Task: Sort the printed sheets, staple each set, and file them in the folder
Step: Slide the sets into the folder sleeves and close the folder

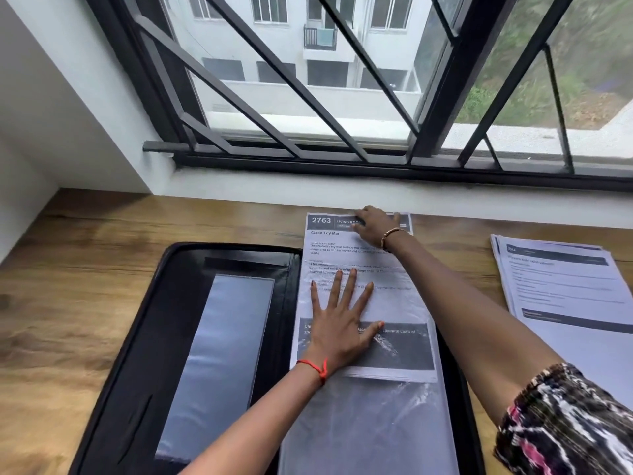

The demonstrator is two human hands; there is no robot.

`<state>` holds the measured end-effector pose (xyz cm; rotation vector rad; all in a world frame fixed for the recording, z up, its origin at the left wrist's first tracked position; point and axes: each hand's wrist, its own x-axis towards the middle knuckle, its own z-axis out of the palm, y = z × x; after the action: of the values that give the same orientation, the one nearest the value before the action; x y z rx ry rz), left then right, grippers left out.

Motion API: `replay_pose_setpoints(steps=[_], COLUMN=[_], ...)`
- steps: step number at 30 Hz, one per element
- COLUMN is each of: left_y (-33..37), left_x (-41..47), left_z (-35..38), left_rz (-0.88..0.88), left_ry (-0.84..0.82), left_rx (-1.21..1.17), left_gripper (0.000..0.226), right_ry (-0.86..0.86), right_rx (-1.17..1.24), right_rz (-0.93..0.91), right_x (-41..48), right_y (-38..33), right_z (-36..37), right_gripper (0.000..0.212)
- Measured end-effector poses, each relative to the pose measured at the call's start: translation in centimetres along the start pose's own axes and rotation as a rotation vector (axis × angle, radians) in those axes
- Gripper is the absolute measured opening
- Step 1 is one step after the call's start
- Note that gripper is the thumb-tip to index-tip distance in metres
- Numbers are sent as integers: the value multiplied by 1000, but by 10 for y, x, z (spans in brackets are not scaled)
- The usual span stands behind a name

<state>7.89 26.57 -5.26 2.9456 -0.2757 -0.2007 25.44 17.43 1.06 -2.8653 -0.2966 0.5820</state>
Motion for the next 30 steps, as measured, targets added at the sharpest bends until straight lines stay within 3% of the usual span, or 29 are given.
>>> replay_pose_setpoints(steps=[6, 11, 20, 30], left_y=[3, 6, 1, -12], left_x=[-2, -4, -60, -121], left_z=[-3, -11, -24, -9], left_rz=[-8, 41, 86, 0], left_ry=[-23, -52, -27, -66], left_rx=[-10, -59, -97, -75], left_gripper=[70, 88, 83, 84], right_ry=[51, 34, 4, -50], right_rx=[-53, -80, -200, -250], right_rz=[-12, -9, -6, 10], right_x=[-13, -33, -69, -102], right_y=[-1, -5, -20, -28], right_z=[-6, -8, 11, 32], right_gripper=[30, 28, 33, 28])
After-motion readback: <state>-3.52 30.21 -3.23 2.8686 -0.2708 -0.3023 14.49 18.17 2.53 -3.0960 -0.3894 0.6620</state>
